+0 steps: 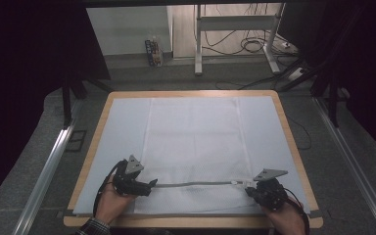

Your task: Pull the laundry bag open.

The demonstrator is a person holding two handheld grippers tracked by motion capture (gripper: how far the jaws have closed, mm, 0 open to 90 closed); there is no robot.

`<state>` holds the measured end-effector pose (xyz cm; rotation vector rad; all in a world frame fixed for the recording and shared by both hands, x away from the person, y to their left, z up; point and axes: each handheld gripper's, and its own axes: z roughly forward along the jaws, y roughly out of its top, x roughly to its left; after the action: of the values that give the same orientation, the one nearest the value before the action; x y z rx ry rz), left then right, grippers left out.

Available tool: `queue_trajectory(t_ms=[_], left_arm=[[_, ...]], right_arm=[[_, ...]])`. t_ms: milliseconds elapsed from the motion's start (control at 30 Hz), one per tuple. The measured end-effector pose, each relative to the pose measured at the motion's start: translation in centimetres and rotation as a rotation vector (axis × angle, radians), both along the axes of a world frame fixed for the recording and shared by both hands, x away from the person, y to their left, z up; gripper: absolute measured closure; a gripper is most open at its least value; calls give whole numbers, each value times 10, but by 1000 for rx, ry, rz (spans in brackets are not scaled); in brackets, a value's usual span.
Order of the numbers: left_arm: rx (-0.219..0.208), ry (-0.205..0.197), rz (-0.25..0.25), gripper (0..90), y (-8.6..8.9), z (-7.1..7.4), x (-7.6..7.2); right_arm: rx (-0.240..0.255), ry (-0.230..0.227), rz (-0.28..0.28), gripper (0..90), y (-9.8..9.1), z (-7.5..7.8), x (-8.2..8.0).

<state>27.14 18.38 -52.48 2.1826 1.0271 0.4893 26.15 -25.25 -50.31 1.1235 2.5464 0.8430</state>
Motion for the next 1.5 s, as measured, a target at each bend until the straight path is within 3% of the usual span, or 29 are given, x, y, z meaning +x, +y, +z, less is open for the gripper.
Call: queue_trajectory(t_ms=[467,667,867,1033,1233,1500], left_arm=[[1,-4,-6,88,-2,0,0],[-68,25,-29,120,-8,6,2],[-114,35,-111,196,-30,15,6],[-134,14,-213,368,-61,27,16],[-144,46,-328,552,-97,29,28],[-179,79,-411,620,-133,30,41]], right_arm=[[41,-110,31,882,0,13,-6],[58,-136,43,882,-1,19,-8],[87,-153,54,881,-2,23,-10],[73,-161,74,882,0,23,-11],[61,-178,83,882,1,24,-12],[53,-199,97,882,0,26,-14]])
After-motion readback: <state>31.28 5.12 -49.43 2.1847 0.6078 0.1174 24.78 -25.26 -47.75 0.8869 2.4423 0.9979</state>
